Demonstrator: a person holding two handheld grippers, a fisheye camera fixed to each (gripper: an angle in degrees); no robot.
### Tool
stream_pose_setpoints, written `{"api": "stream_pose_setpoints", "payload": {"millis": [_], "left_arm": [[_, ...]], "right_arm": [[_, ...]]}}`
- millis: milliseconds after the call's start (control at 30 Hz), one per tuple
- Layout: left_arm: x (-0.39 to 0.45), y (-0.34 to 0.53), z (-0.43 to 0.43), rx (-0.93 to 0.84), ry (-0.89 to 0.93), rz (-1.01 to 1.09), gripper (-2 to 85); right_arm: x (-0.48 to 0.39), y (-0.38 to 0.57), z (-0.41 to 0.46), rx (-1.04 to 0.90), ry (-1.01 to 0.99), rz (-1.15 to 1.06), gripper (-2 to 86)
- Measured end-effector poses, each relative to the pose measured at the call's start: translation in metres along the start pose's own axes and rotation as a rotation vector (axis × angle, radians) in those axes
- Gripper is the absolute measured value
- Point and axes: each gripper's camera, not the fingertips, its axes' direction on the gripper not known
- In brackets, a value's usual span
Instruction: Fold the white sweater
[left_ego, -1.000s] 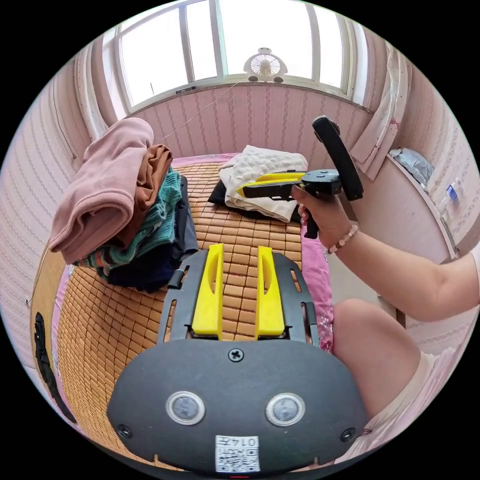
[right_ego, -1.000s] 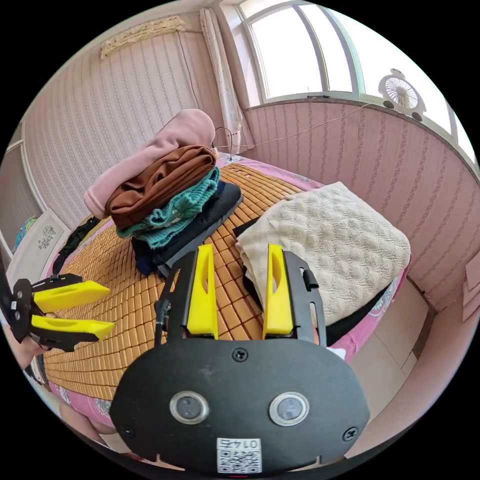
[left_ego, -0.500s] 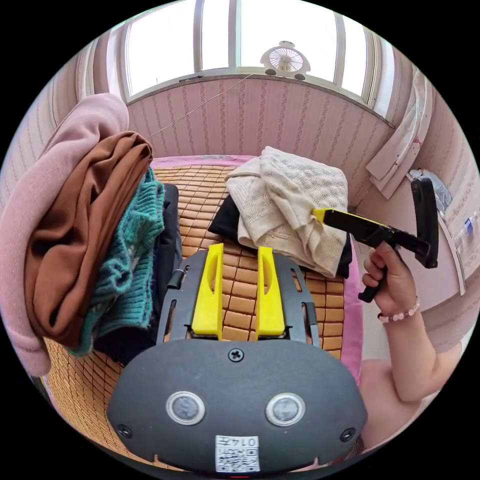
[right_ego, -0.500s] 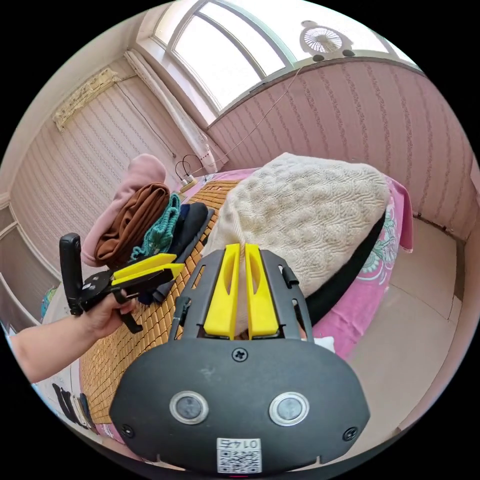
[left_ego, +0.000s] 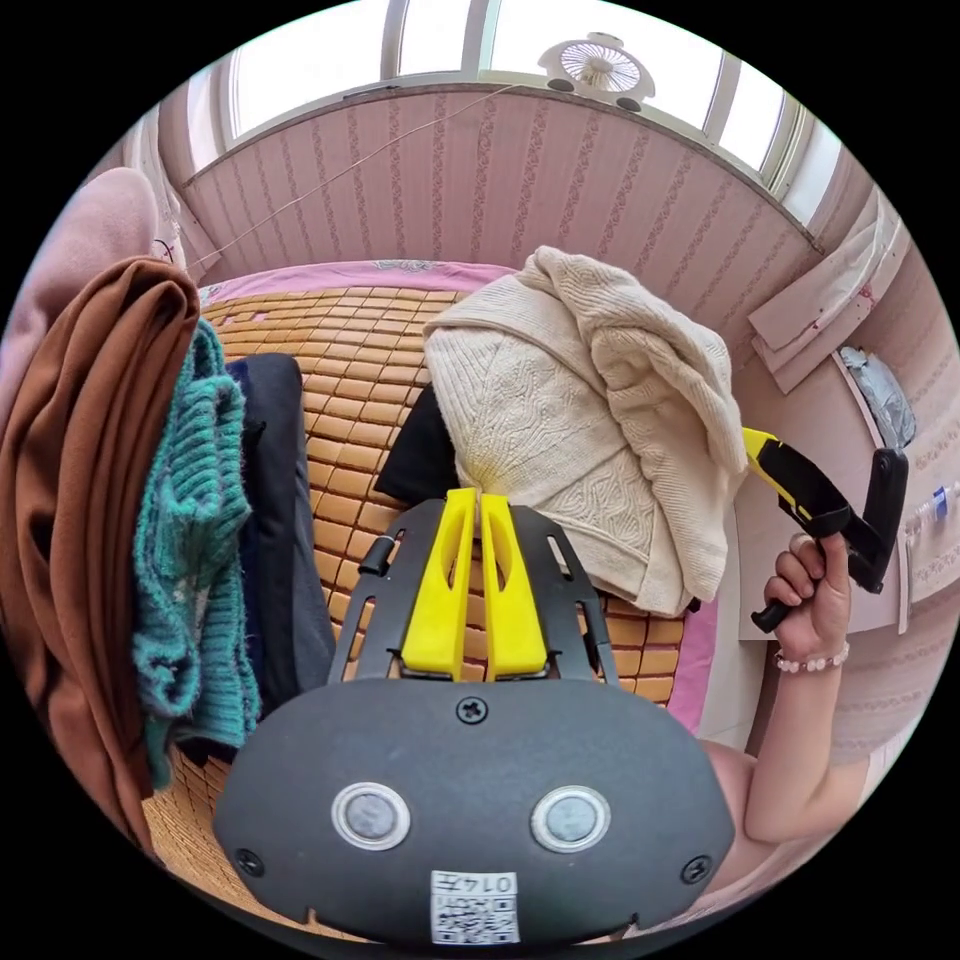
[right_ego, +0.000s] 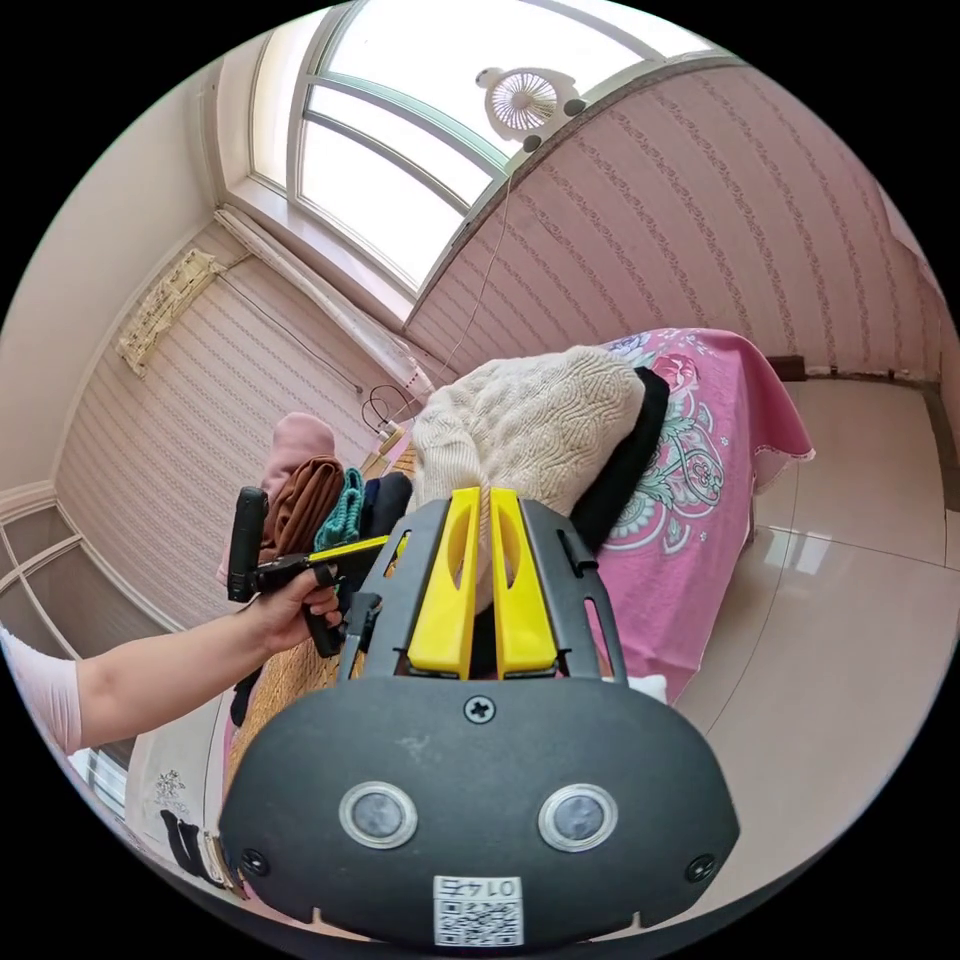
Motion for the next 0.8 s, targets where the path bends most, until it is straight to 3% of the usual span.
{"api": "stream_pose_setpoints", "payload": {"millis": [267, 567, 800], "left_arm": [[0.01, 0.016, -0.058, 0.102, -0.004, 0.186, -1.0], [0.018, 0.044, -0.128, 0.208, 0.115, 0.212, -1.0], [0.021, 0.077, -0.169, 0.191, 0.178, 0.26, -1.0]], "right_arm": [[0.012, 0.004, 0.003, 0.068, -0.219, -0.036, 0.7], [0.01, -0.003, 0.005, 0.106, -0.344, -0.101, 0.6], [-0.013, -0.015, 0.002, 0.153, -0.449, -0.174, 0.5]]}}
